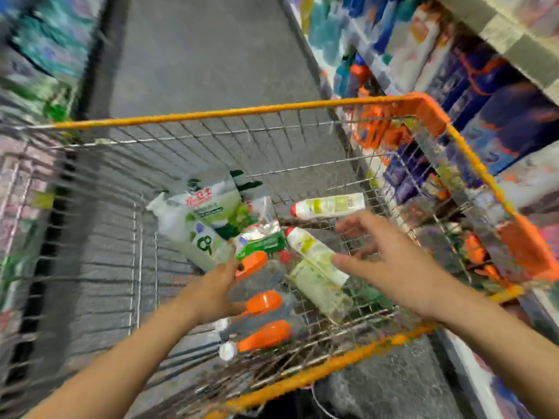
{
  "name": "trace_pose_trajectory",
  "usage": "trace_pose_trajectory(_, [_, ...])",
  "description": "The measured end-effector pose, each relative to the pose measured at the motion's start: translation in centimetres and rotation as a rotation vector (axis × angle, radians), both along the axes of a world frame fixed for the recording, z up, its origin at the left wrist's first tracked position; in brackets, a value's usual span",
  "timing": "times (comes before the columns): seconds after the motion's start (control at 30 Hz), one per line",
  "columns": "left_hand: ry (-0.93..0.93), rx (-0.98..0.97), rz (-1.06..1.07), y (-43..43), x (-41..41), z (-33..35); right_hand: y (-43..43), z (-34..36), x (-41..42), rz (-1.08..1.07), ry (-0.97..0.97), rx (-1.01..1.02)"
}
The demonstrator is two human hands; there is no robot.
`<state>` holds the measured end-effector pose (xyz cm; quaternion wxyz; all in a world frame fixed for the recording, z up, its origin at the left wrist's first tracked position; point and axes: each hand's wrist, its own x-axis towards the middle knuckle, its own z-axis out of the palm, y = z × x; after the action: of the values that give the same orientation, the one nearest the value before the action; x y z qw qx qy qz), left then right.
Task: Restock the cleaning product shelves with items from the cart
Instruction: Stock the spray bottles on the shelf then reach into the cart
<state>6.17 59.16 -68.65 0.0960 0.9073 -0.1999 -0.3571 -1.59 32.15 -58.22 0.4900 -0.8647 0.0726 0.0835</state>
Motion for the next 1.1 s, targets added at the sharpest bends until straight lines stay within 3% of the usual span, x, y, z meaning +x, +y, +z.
trace_pose_trajectory(0.1, [0.103,0.195,-0.121,1.3,0.3,-3.0,3.3,-2.7,3.4,0.285,0.214,-0.240])
trace_pose_trajectory(0.2, [0.007,0.137,0.015,1.8,1.1,-4.2,6.3,-5.5,6.5,0.462,0.401,-0.398])
trace_pose_trajectory(0.33, [-0.246,0.002,0.139,1.8,1.8,-5.5,8.8,-9.5,9.7,0.489,0.350,-0.456])
trace_pose_trajectory(0.53, [0.010,-0.121,0.278,2.7,1.3,-9.6,11.8,-15.1,10.2,0.608,0.276,-0.692])
trace_pose_trajectory(0.8, [0.077,-0.165,0.326,6.0,0.3,-14.4,12.6,-18.0,9.6,0.461,0.207,-0.484])
trace_pose_trajectory(1.0, [-0.036,-0.258,0.313,6.7,0.4,-13.4,12.4,-17.6,9.9,0.404,0.154,-0.466])
trace_pose_trajectory(1.1, [-0.073,-0.352,0.359,8.2,1.5,-11.4,12.2,-15.5,10.6,0.346,0.101,-0.329])
